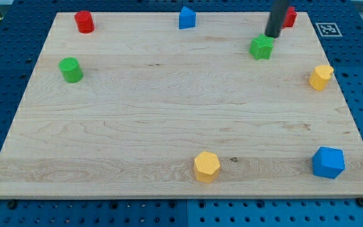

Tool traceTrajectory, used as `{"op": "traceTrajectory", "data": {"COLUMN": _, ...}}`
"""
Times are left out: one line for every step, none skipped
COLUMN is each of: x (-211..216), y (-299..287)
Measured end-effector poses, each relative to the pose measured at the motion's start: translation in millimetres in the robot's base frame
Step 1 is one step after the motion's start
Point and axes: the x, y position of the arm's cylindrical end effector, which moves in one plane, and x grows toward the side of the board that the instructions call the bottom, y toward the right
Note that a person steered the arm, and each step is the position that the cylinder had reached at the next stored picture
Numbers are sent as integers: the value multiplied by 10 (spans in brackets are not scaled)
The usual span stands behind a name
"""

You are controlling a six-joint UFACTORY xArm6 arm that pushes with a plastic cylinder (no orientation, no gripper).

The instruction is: Push the red star diagonally top right of the green star

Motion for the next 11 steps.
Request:
{"op": "traceTrajectory", "data": {"x": 0, "y": 496}}
{"op": "traceTrajectory", "data": {"x": -43, "y": 927}}
{"op": "traceTrajectory", "data": {"x": -376, "y": 1032}}
{"op": "traceTrajectory", "data": {"x": -603, "y": 1042}}
{"op": "traceTrajectory", "data": {"x": -699, "y": 813}}
{"op": "traceTrajectory", "data": {"x": -721, "y": 306}}
{"op": "traceTrajectory", "data": {"x": -721, "y": 195}}
{"op": "traceTrajectory", "data": {"x": -721, "y": 258}}
{"op": "traceTrajectory", "data": {"x": -721, "y": 303}}
{"op": "traceTrajectory", "data": {"x": -721, "y": 291}}
{"op": "traceTrajectory", "data": {"x": -710, "y": 210}}
